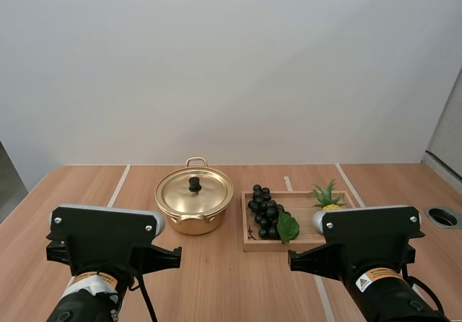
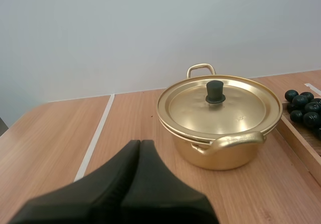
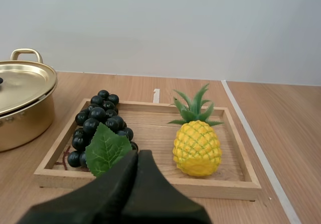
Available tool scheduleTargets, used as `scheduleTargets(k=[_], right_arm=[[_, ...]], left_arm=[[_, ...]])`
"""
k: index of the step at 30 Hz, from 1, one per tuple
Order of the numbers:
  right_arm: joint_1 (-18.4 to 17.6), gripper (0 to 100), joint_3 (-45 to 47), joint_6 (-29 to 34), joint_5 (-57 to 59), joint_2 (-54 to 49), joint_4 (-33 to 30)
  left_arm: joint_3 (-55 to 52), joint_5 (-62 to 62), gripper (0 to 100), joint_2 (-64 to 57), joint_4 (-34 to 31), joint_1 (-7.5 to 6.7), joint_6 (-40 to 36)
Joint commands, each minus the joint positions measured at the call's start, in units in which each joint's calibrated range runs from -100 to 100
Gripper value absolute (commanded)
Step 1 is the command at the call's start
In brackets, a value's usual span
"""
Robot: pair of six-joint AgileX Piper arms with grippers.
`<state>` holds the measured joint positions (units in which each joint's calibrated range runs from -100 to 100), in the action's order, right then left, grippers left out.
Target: Open the pot, put the pineapple inside, and close it
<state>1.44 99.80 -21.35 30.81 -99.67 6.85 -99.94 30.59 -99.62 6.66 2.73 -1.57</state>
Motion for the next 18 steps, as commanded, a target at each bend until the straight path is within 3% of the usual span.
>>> scheduleTargets(k=[1,18], right_arm=[[-1.7,0,0.2,2.0,0.5,-0.3,-4.8],[-1.3,0,0.2,2.0,0.5,-0.3,-4.8]], left_arm=[[-0.1,0.7,0,-0.4,-0.6,-4.52,-11.5],[-0.1,0.7,0,-0.4,-0.6,-3.92,-11.5]])
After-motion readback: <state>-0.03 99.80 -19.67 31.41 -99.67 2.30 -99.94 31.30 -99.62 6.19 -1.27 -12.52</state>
